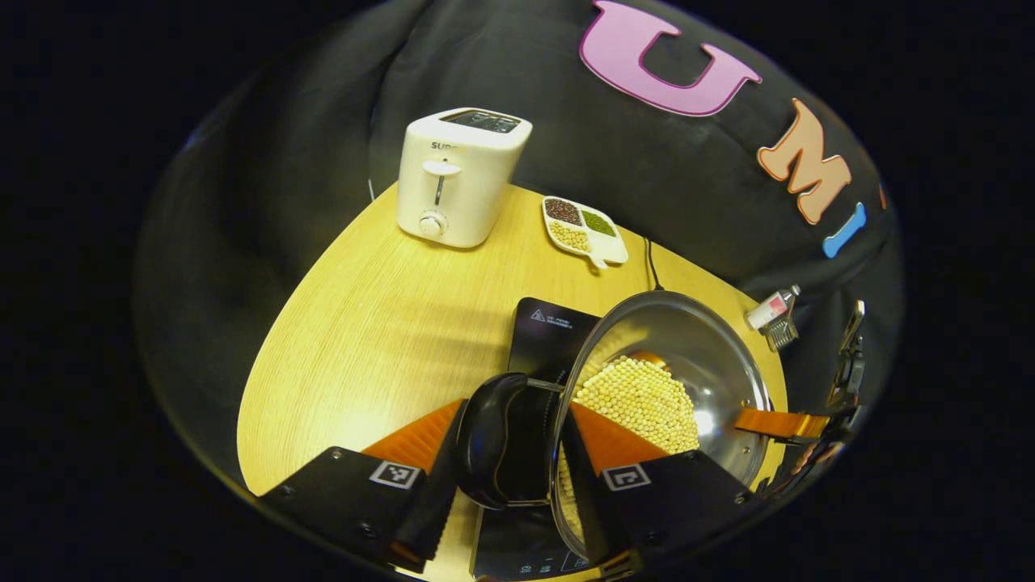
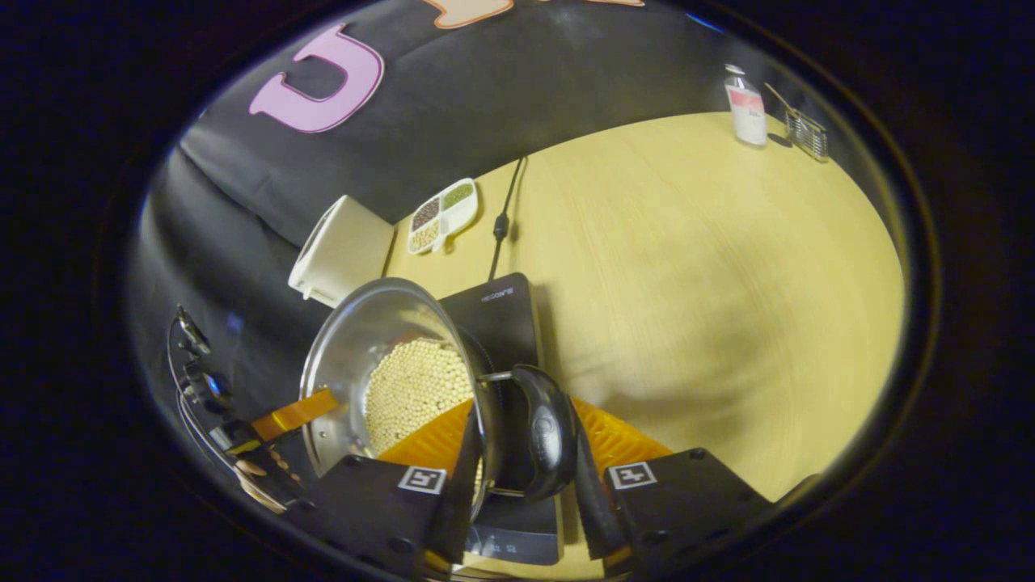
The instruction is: First push the handle of the pot to place it horizontally, then grasp the pot with both hands and set it on the induction cooktop.
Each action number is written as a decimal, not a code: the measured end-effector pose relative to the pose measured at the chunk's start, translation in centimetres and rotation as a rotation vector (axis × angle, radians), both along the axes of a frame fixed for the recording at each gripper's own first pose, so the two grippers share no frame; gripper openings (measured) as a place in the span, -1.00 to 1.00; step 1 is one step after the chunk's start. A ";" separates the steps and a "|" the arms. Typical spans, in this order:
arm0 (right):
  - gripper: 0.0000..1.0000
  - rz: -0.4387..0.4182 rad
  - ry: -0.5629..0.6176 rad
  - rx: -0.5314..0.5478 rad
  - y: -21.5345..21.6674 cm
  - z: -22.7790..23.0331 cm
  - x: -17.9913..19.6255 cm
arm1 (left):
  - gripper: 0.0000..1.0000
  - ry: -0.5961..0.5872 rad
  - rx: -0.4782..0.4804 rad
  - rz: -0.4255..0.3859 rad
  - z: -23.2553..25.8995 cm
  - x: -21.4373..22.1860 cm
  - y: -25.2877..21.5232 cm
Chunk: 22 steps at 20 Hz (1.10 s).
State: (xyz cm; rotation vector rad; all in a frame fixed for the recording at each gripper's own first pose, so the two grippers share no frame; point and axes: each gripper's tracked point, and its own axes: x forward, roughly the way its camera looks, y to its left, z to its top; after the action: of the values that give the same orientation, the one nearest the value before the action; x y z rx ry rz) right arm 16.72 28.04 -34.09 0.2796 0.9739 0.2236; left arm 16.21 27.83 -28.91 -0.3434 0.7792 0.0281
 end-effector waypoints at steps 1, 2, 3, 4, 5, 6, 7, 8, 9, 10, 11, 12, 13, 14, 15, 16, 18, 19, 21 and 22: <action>-0.07 0.003 0.003 0.010 0.1 0.0 -0.1 | 0.49 -0.013 -0.007 0.017 0.3 0.1 -0.1; -0.03 0.009 0.005 0.020 0.1 0.2 -0.4 | 0.67 -0.031 -0.013 0.030 0.8 0.2 -0.3; 0.29 0.022 -0.003 0.030 0.1 0.4 -0.4 | 0.78 -0.057 -0.008 0.049 1.4 0.0 -0.1; 0.28 0.041 -0.023 0.044 0.1 1.0 -0.5 | 0.92 -0.080 0.006 0.069 2.1 0.0 0.2; 0.65 0.045 -0.049 0.043 -0.1 1.3 -0.2 | 0.96 -0.107 0.029 0.088 2.9 0.0 0.4; 0.75 0.047 -0.084 0.045 -0.8 2.3 -0.1 | 0.96 -0.140 0.050 0.107 4.0 -0.2 0.6; 0.84 0.038 -0.121 0.045 -1.6 3.1 0.5 | 0.96 -0.178 0.070 0.126 5.2 -0.3 0.7; 0.84 0.025 -0.161 0.049 -2.4 4.0 1.0 | 0.96 -0.218 0.096 0.152 6.5 -0.6 1.0; 0.84 0.012 -0.199 0.054 -3.3 5.2 1.4 | 0.95 -0.257 0.124 0.180 7.7 -0.8 1.2; 1.00 -0.002 -0.243 0.060 -4.1 6.4 1.6 | 0.96 -0.294 0.149 0.204 8.9 -1.3 1.2; 0.84 -0.018 -0.289 0.062 -5.3 7.7 1.9 | 0.95 -0.328 0.171 0.217 10.1 -1.9 0.8; 1.00 -0.034 -0.334 0.061 -6.8 9.3 1.7 | 0.95 -0.341 0.203 0.208 11.1 -3.0 -0.2; 0.99 -0.048 -0.368 0.053 -8.1 10.5 1.5 | 0.94 -0.351 0.239 0.195 11.9 -4.0 -1.0; 0.82 -0.057 -0.404 0.038 -9.5 11.6 1.0 | 0.95 -0.372 0.284 0.181 13.0 -4.9 -2.1; 0.82 -0.055 -0.443 0.020 -10.8 12.9 0.5 | 0.95 -0.401 0.324 0.166 14.1 -5.6 -3.5; 0.82 -0.047 -0.480 -0.006 -11.8 13.8 -0.2 | 0.95 -0.425 0.358 0.157 15.1 -6.4 -5.1; 0.82 -0.022 -0.548 -0.054 -13.8 15.9 -1.5 | 0.93 -0.470 0.402 0.149 17.9 -8.5 -7.2; 0.83 -0.011 -0.575 -0.064 -14.6 17.0 -2.2 | 0.94 -0.494 0.412 0.150 18.9 -9.2 -8.9; 0.83 0.001 -0.621 -0.090 -16.7 18.9 -3.8 | 0.94 -0.537 0.421 0.143 20.4 -10.7 -12.8; 0.82 0.000 -0.635 -0.107 -17.8 19.6 -4.3 | 0.93 -0.555 0.425 0.140 21.2 -11.5 -14.5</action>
State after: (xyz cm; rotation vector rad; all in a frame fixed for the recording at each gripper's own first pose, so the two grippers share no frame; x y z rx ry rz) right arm 12.40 10.25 -14.53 0.0968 0.3550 0.2391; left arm 4.71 13.31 -7.75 0.0076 0.1863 0.2175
